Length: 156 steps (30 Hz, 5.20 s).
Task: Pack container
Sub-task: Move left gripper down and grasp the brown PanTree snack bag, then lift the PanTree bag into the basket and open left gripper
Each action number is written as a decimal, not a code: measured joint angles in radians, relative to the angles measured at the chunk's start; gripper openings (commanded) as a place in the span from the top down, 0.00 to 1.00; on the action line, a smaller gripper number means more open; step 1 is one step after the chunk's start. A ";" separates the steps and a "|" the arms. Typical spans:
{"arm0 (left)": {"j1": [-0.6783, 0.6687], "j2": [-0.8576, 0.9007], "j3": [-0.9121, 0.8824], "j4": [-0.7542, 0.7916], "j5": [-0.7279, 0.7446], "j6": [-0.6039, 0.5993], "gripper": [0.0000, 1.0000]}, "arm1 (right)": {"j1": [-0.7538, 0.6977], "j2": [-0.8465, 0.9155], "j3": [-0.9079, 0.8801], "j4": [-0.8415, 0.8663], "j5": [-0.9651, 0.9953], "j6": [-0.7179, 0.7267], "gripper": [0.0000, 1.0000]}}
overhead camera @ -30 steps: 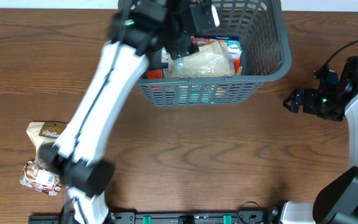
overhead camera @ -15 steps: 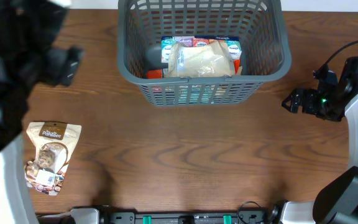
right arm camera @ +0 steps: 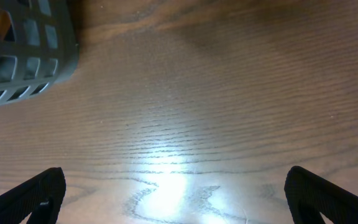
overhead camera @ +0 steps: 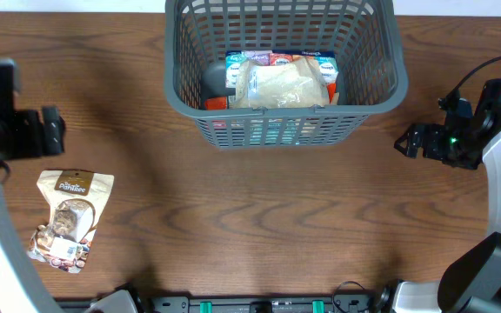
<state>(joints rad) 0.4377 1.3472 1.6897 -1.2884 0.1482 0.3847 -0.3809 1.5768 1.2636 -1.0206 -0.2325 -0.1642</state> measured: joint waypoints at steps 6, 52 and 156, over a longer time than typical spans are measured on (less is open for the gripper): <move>0.000 -0.207 -0.323 0.159 -0.029 -0.014 0.01 | 0.000 0.000 -0.002 0.000 0.000 0.003 0.01; 0.187 0.096 -0.805 0.510 -0.129 0.264 0.01 | 0.000 0.000 -0.002 0.000 -0.002 0.019 0.01; -0.904 0.687 0.371 0.474 0.167 0.562 0.94 | 0.000 0.000 -0.003 -0.034 0.000 0.019 0.01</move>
<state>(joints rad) -0.4660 2.0342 2.0609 -0.8143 0.3157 0.9470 -0.3809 1.5768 1.2610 -1.0550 -0.2325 -0.1452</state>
